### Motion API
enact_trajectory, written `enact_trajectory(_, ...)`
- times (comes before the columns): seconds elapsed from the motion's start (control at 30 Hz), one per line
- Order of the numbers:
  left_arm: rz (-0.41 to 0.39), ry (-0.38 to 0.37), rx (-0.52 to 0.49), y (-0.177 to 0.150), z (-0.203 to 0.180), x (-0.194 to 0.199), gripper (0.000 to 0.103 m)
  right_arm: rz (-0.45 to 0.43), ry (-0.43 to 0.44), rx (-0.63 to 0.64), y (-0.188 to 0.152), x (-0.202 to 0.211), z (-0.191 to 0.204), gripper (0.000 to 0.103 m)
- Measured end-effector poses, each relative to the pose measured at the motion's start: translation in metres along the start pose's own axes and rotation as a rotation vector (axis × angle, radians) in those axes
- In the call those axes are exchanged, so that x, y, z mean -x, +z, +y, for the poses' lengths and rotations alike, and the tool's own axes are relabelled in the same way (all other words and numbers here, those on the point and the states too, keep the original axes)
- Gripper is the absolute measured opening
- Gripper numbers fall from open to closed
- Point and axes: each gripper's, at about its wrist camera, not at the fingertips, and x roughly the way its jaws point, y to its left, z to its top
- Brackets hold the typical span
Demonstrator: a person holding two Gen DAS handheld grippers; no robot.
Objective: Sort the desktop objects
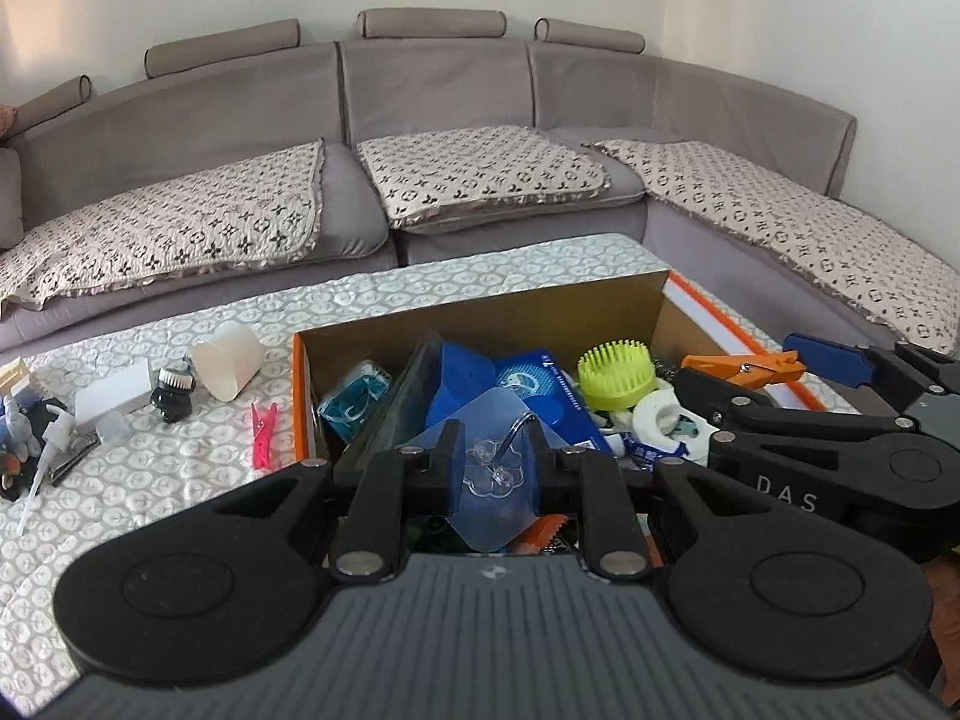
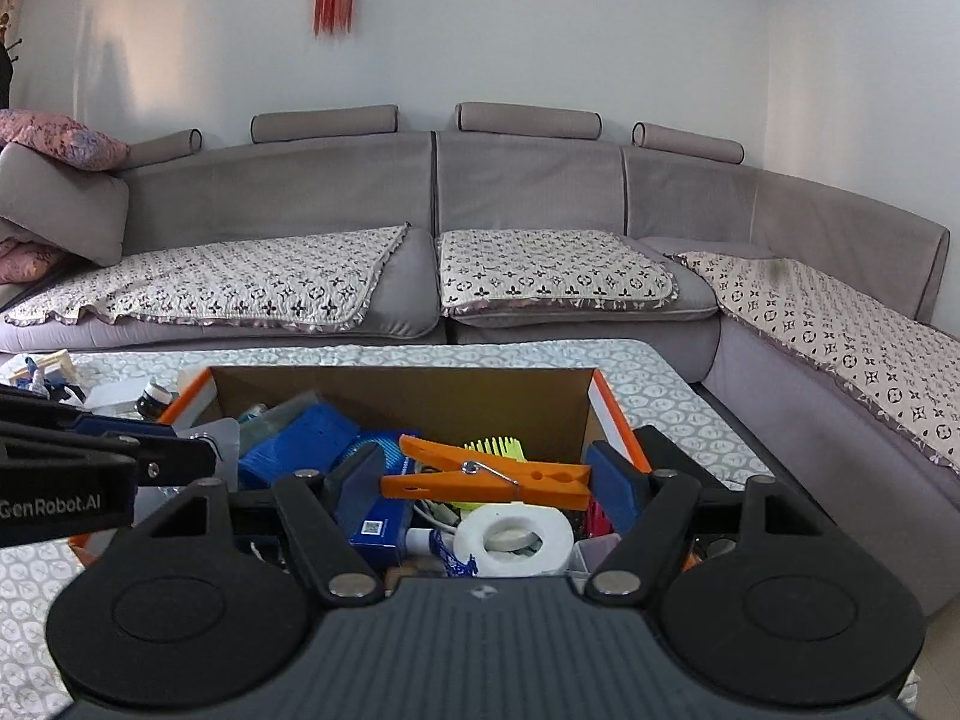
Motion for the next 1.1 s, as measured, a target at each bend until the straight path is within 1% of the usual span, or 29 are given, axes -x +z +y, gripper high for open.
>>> enact_trajectory(0.1,0.007,0.026,-0.003,0.005,0.002,-0.007,0.020,0.003,-0.005,-0.009,0.002,-0.005,-0.005,0.073)
enact_trajectory(0.23,0.026,0.059,-0.018,0.006,-0.007,-0.008,0.020,0.017,-0.011,-0.022,0.003,-0.011,-0.016,0.073)
enact_trajectory(0.37,0.039,0.063,-0.019,0.006,-0.009,-0.010,0.021,0.026,-0.032,-0.003,0.006,-0.018,-0.016,0.073)
enact_trajectory(0.57,0.067,0.071,-0.026,0.004,-0.008,-0.016,0.021,0.037,-0.033,0.000,0.007,-0.022,-0.012,0.073)
enact_trajectory(0.83,0.074,0.064,-0.024,0.004,-0.008,-0.016,0.021,0.058,-0.038,0.005,0.005,-0.026,-0.011,0.073)
enact_trajectory(1.1,0.077,0.064,-0.019,0.004,-0.005,-0.017,0.021,0.058,-0.040,0.008,0.007,-0.027,-0.012,0.073)
